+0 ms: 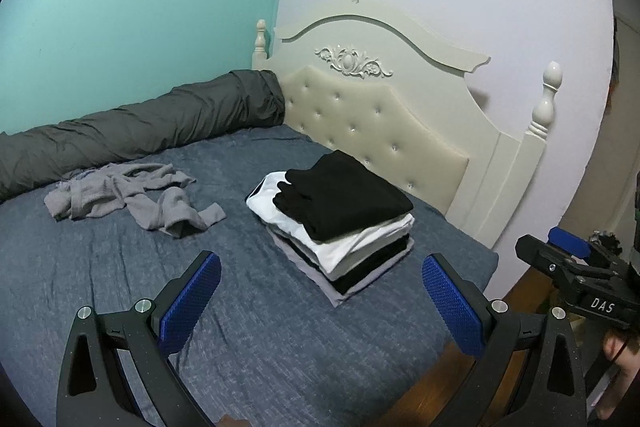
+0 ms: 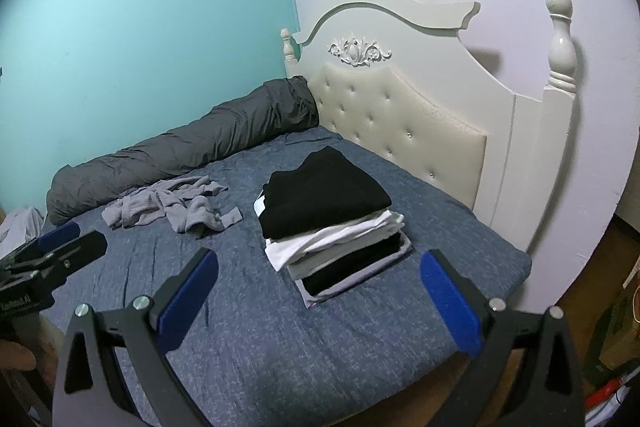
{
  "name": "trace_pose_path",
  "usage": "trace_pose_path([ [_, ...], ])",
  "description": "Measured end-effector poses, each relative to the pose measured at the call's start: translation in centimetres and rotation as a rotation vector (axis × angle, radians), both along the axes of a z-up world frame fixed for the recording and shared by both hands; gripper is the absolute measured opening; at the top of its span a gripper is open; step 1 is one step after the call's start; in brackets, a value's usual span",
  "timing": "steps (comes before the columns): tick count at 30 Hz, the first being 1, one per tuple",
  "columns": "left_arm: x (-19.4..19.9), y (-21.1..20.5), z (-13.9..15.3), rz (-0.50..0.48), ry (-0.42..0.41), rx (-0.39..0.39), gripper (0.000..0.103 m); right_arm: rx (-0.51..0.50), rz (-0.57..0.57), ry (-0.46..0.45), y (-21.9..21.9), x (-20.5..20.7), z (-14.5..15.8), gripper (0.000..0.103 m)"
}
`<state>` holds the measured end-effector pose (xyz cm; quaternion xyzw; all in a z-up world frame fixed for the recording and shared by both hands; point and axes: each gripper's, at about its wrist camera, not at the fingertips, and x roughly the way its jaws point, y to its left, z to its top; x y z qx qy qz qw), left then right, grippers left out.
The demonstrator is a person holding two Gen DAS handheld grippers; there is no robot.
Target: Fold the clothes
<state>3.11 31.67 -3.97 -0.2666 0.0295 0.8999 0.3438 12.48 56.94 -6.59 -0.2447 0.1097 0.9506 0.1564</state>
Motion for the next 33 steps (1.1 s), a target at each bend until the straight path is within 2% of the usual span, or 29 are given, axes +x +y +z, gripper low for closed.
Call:
trace_pose_path([
  [15, 1.1, -2.0, -0.5, -0.007, -0.005, -0.002, 0.103, 0.015, 0.027, -0.010, -2.5, 1.2, -0.5, 0.102],
  [33, 1.6, -2.5, -0.5, -0.007, -0.001, 0.009, 0.103, 0.005, 0.020, -0.020, -2.9, 1.1, -1.2, 0.102],
])
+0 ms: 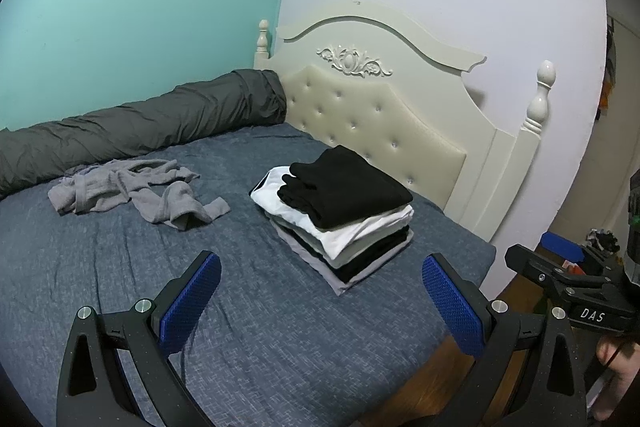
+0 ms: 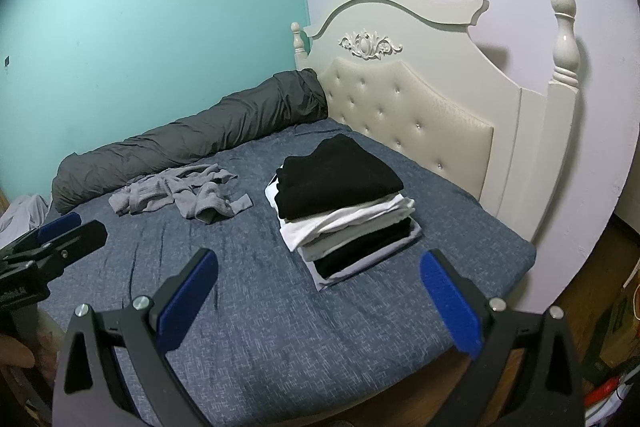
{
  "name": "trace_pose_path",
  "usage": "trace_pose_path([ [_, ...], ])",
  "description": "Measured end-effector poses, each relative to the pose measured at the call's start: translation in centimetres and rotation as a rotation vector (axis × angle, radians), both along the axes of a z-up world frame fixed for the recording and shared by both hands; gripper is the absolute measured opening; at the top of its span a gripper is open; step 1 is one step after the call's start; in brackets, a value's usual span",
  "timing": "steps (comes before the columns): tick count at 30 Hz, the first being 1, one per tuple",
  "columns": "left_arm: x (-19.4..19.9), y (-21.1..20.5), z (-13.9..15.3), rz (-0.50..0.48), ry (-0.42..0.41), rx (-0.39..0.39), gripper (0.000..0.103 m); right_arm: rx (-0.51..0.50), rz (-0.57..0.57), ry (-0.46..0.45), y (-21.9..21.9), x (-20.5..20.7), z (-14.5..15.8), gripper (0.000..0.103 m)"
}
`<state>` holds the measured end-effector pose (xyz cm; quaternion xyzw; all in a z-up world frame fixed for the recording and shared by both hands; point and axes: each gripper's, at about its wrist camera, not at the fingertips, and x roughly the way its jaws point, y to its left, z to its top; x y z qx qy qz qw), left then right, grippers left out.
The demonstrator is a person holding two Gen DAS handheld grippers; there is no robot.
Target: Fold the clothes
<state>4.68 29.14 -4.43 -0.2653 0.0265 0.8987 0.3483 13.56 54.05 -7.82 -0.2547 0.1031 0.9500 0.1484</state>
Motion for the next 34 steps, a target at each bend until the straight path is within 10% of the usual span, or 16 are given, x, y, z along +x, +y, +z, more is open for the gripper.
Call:
trace_pose_path([
  [34, 0.51, 0.55, -0.38, -0.017, -0.001, -0.009, 0.103, -0.010, -0.009, -0.015, 0.06, 0.06, -0.65, 0.102],
])
